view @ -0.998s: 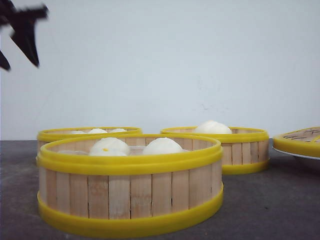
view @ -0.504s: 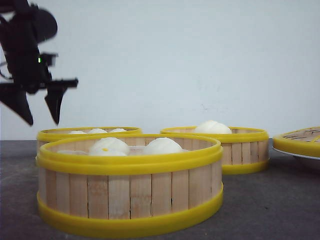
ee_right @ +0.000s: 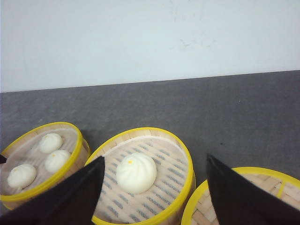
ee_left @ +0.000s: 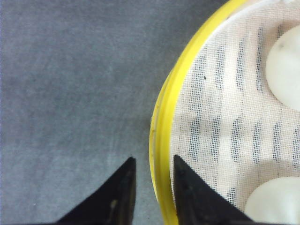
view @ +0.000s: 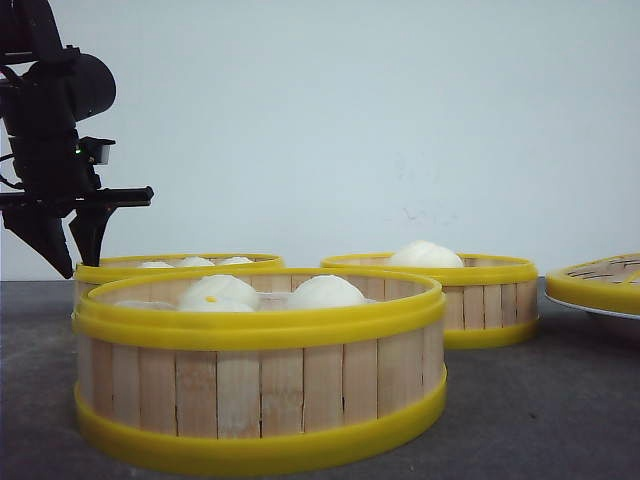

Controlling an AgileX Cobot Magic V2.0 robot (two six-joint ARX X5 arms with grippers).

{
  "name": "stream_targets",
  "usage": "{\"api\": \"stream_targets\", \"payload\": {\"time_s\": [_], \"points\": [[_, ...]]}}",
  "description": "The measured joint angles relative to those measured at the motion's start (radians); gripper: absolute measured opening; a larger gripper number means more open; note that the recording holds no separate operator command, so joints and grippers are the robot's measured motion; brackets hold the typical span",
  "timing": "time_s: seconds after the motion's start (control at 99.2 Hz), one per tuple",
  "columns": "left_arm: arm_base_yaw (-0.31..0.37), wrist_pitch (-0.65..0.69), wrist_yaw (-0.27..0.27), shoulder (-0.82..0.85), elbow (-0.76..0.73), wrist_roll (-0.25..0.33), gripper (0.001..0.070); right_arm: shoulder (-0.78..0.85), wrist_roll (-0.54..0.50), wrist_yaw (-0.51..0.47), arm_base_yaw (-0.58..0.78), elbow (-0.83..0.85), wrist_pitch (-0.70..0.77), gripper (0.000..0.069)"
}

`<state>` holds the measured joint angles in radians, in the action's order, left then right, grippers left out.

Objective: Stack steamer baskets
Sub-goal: 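Reach the left gripper to the three-bun basket's rim and grasp it, then lift the three-bun basket with the left gripper onto the nearest basket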

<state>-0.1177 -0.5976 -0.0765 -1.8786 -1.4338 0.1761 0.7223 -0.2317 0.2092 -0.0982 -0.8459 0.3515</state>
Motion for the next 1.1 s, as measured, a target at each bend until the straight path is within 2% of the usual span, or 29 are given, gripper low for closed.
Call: {"api": "stream_targets", "payload": {"time_s": [0.353,0.484,0.645,0.827,0.958,1.099], "points": [[0.0,0.006,0.004,-0.034,-0.002,0.0,0.0104,0.009,0.0,0.0,0.0,0.0,0.005,0.0425],[-0.001,0.012,0.001,-0.036,-0.003,0.005,0.0042,0.009,0.0,0.0,0.0,0.0,0.007,0.0425],[0.005,0.018,0.001,-0.036,-0.005,0.007,0.0028,0.01,0.0,0.0,0.0,0.0,0.03,0.0425],[0.019,0.018,0.041,-0.031,-0.009,0.008,0.0028,0.01,0.0,0.0,0.0,0.0,0.04,0.0425],[0.04,0.017,0.071,0.04,-0.009,0.002,0.0027,0.01,0.0,0.0,0.0,0.0,0.04,0.0425],[0.061,0.019,0.098,0.196,-0.01,-0.001,0.0027,0.01,0.0,0.0,0.0,0.0,0.039,0.0425]]}}
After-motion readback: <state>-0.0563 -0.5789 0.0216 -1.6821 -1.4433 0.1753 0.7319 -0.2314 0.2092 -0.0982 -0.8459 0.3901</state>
